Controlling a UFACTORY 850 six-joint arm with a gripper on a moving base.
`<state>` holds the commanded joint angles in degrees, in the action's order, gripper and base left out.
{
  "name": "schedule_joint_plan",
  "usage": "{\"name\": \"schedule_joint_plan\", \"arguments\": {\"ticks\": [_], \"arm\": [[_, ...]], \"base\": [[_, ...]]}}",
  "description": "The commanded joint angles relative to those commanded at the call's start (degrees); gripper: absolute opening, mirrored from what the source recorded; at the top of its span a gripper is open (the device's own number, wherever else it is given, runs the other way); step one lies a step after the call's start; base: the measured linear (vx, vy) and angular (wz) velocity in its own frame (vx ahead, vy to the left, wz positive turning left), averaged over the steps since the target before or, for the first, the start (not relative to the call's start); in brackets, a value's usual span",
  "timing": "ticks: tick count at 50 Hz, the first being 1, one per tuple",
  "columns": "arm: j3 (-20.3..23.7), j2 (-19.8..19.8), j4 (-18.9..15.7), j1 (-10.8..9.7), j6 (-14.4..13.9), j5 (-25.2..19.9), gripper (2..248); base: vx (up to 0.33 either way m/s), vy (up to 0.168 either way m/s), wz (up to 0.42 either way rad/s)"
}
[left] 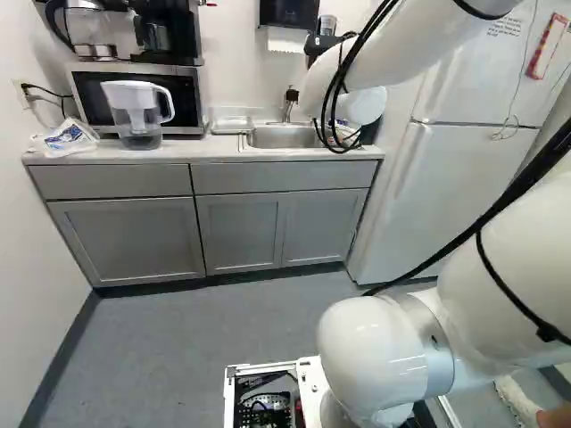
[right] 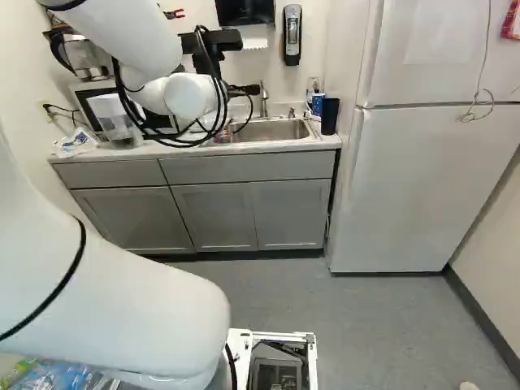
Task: Rinse the cup and place it in the tray
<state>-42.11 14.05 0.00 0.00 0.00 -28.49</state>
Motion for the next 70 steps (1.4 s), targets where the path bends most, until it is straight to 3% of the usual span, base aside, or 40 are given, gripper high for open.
{"name": "schedule_joint_plan", "arguments": {"ticks": [45, 70], "arm": [[-4.41, 1.05, 0.0, 0.0, 0.0, 1.87, 247], [-4.41, 1.05, 0.0, 0.0, 0.0, 1.87, 247]], "base": [[0.0, 0.0, 0.0], [0.0, 0.0, 0.0]]}}
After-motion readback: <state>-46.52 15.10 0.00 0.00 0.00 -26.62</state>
